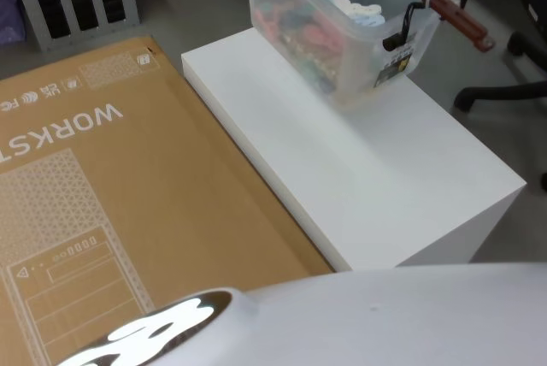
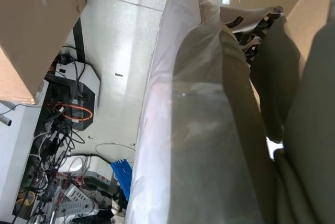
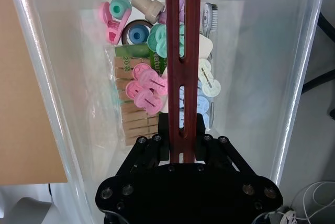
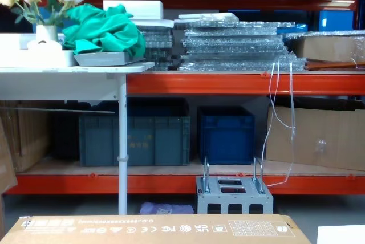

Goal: Use one hand to grasp the basket and place it at the designated location.

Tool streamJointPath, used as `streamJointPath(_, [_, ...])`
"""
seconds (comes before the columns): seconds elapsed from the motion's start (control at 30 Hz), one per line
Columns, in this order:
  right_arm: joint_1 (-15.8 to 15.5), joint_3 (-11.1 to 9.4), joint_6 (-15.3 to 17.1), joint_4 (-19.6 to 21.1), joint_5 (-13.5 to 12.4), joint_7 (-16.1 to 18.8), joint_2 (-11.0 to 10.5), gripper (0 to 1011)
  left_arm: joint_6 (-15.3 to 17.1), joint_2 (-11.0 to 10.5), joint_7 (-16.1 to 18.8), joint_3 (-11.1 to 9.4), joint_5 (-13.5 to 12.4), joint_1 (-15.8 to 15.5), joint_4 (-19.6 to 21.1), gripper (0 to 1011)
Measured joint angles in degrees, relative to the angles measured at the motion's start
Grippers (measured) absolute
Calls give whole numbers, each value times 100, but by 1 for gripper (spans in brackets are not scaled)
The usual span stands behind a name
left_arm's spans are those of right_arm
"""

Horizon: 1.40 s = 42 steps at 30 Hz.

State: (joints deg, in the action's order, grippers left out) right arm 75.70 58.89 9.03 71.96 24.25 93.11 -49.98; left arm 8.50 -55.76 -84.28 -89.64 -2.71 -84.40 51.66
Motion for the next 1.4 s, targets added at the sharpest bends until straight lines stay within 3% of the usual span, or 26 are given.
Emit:
streamJointPath(0.57, [187, 202, -377, -133, -196, -85, 288, 240, 0, 0, 0, 0, 0, 0, 0, 0])
streamJointPath(1.0, [405, 432, -751, -306, -278, -116, 696, 239, 0, 0, 0, 0, 0, 0, 0, 0])
streamJointPath(1.4, [609, 596, -1028, -483, -331, -157, 937, 239, 0, 0, 0, 0, -1, 0, -2, 0])
